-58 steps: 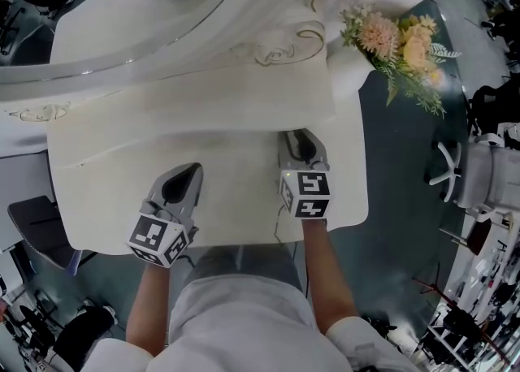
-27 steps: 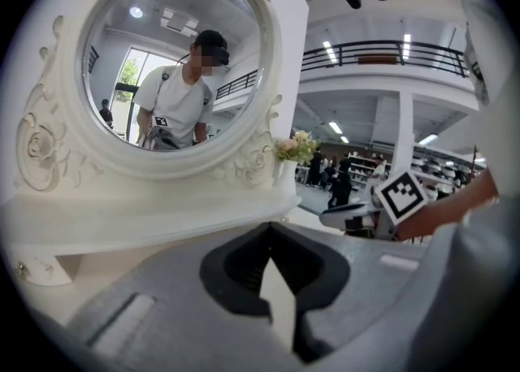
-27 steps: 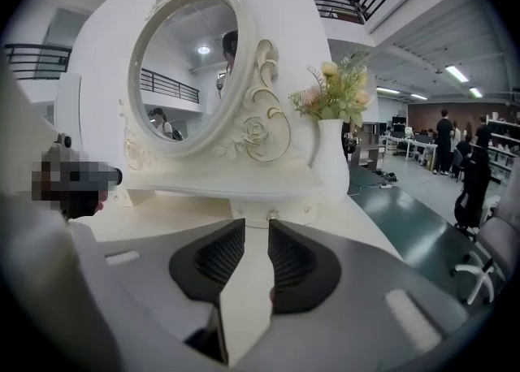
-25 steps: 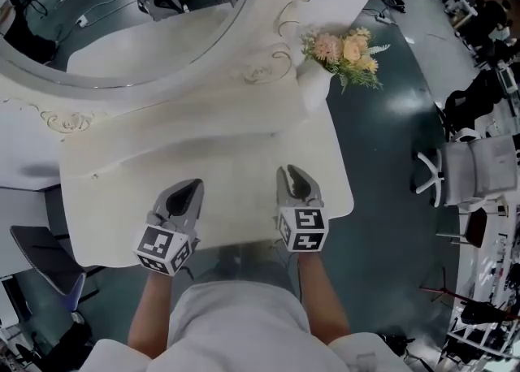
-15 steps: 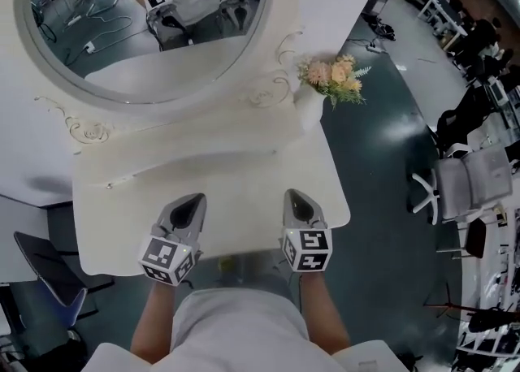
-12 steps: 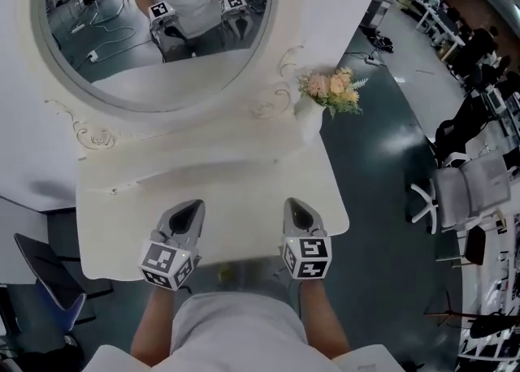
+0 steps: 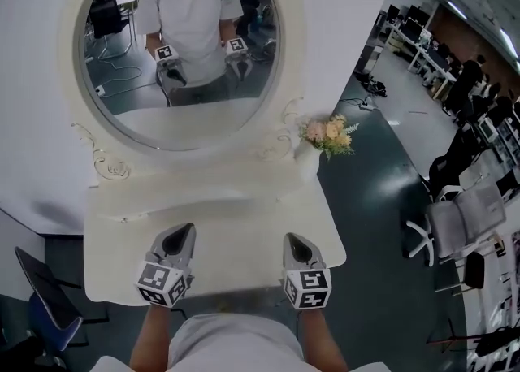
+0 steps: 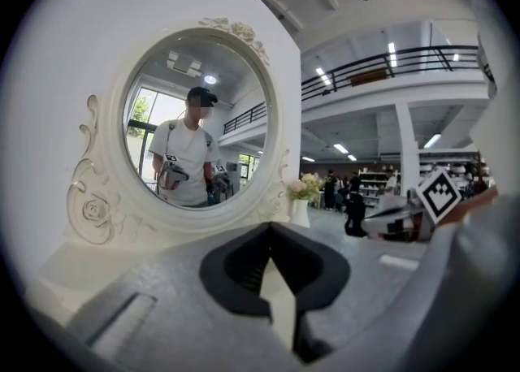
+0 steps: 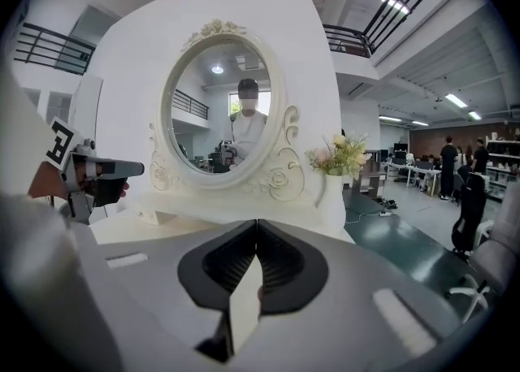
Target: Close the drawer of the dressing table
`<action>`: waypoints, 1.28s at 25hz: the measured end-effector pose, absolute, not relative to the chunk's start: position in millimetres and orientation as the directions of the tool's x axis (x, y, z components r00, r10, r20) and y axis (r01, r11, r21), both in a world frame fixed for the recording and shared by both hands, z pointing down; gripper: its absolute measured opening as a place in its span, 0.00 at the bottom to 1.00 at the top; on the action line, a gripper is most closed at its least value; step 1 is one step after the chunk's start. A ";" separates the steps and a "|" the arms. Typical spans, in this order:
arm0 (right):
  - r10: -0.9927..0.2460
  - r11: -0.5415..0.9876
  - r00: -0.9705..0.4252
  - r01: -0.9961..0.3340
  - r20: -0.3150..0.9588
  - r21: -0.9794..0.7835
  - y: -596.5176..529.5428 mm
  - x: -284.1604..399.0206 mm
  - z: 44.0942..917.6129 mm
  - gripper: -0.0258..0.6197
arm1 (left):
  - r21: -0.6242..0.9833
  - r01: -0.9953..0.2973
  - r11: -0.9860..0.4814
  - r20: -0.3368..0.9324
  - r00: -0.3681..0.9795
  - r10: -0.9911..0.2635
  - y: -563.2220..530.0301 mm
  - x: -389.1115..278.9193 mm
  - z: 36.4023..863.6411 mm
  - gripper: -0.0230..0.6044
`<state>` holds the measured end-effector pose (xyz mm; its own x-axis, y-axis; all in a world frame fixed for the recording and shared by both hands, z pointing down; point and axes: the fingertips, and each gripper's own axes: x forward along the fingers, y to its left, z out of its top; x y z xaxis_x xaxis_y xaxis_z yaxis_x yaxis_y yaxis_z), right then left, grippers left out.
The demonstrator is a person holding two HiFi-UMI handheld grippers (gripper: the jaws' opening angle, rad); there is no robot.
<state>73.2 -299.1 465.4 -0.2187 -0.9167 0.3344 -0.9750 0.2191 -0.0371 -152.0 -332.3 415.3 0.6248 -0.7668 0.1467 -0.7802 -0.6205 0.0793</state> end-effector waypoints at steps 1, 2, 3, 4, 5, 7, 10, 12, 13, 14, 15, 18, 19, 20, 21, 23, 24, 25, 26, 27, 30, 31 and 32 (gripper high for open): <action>-0.917 0.222 -0.221 -0.974 0.332 -0.035 -297.7 71.5 462.9 0.04 | 0.080 -0.783 -0.617 0.140 0.621 -0.771 -331.9 -155.1 412.5 0.04; -0.917 0.225 -0.223 -0.974 0.330 -0.032 -297.2 70.2 460.6 0.04 | 0.083 -0.786 -0.613 0.132 0.618 -0.775 -332.1 -158.2 409.7 0.04; -0.918 0.228 -0.224 -0.973 0.326 -0.027 -297.3 69.0 458.1 0.04 | 0.085 -0.788 -0.609 0.124 0.615 -0.779 -332.6 -161.2 406.8 0.04; -0.920 0.231 -0.225 -0.973 0.322 -0.022 -297.6 67.8 455.4 0.04 | 0.086 -0.792 -0.605 0.117 0.611 -0.783 -333.0 -164.2 404.0 0.04; -0.920 0.234 -0.227 -0.972 0.318 -0.016 -297.9 66.4 453.0 0.04 | 0.087 -0.795 -0.600 0.111 0.607 -0.787 -333.1 -167.3 401.6 0.04; -0.920 0.240 -0.232 -0.971 0.315 -0.014 -298.2 64.0 449.6 0.04 | 0.088 -0.801 -0.592 0.102 0.599 -0.794 -332.9 -172.9 398.6 0.04; -0.920 0.243 -0.238 -0.970 0.311 -0.022 -298.5 60.7 445.5 0.04 | 0.076 -0.805 -0.588 0.104 0.593 -0.799 -332.4 -178.7 398.3 0.04; -0.919 0.248 -0.243 -0.968 0.311 -0.022 -298.7 58.3 443.2 0.04 | 0.067 -0.809 -0.584 0.106 0.588 -0.802 -331.9 -182.2 398.5 0.04; -0.919 0.250 -0.245 -0.968 0.309 -0.023 -298.9 57.1 442.3 0.04 | 0.064 -0.811 -0.582 0.107 0.585 -0.804 -331.6 -184.1 398.2 0.04; -0.919 0.251 -0.247 -0.968 0.307 -0.024 -298.9 55.8 441.6 0.04 | 0.060 -0.812 -0.581 0.108 0.583 -0.805 -331.4 -185.9 397.6 0.04; -0.919 0.253 -0.249 -0.967 0.307 -0.026 -298.4 54.7 441.3 0.04 | 0.054 -0.813 -0.580 0.110 0.582 -0.805 -330.8 -187.2 396.9 0.04; -0.916 0.254 -0.252 -0.966 0.313 -0.035 -297.4 54.3 440.9 0.04 | 0.038 -0.813 -0.582 0.104 0.582 -0.806 -329.0 -189.7 392.2 0.04; -0.916 0.254 -0.251 -0.967 0.314 -0.034 -297.9 54.5 440.1 0.04 | 0.033 -0.813 -0.582 0.098 0.582 -0.807 -328.8 -190.8 389.5 0.04; -0.916 0.253 -0.250 -0.967 0.314 -0.033 -298.4 54.7 439.0 0.04 | 0.027 -0.814 -0.581 0.092 0.580 -0.809 -328.5 -192.1 387.4 0.04; -0.917 0.250 -0.247 -0.968 0.312 -0.032 -298.4 55.1 438.0 0.04 | 0.021 -0.816 -0.578 0.089 0.577 -0.812 -328.1 -194.0 386.4 0.04; -0.922 0.237 -0.235 -0.971 0.308 -0.030 -297.6 56.6 436.5 0.04 | 0.024 -0.821 -0.570 0.091 0.570 -0.817 -327.1 -198.4 388.1 0.04; -0.924 0.234 -0.232 -0.972 0.305 -0.030 -297.0 57.2 435.7 0.04 | 0.032 -0.823 -0.568 0.093 0.568 -0.818 -326.7 -199.9 388.9 0.04; -0.924 0.236 -0.234 -0.971 0.303 -0.032 -296.6 57.5 434.6 0.04 | 0.040 -0.822 -0.568 0.091 0.569 -0.818 -326.2 -200.4 388.4 0.04; -0.924 0.239 -0.238 -0.971 0.301 -0.034 -296.3 57.8 433.4 0.04 | 0.044 -0.822 -0.568 0.086 0.570 -0.817 -325.7 -200.3 386.9 0.03; -0.923 0.241 -0.241 -0.970 0.300 -0.035 -296.0 58.1 432.6 0.04 | 0.046 -0.821 -0.569 0.079 0.571 -0.817 -325.3 -200.1 385.2 0.03; -0.923 0.244 -0.243 -0.969 0.299 -0.034 -295.0 58.3 431.6 0.04 | 0.040 -0.823 -0.567 0.071 0.568 -0.820 -325.4 -200.6 384.6 0.03; -0.923 0.245 -0.244 -0.969 0.299 -0.033 -294.5 58.6 431.3 0.04 | 0.039 -0.823 -0.567 0.075 0.569 -0.819 -325.3 -200.3 386.0 0.03; -0.923 0.246 -0.244 -0.969 0.298 -0.030 -293.7 59.1 431.1 0.04 | 0.041 -0.822 -0.568 0.079 0.570 -0.818 -324.9 -199.7 387.3 0.03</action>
<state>59.1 -293.7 431.1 -0.2436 -0.9229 0.2981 -0.9688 0.2460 -0.0302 -199.7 -324.9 387.3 0.5697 -0.8181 0.0785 -0.8218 -0.5684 0.0407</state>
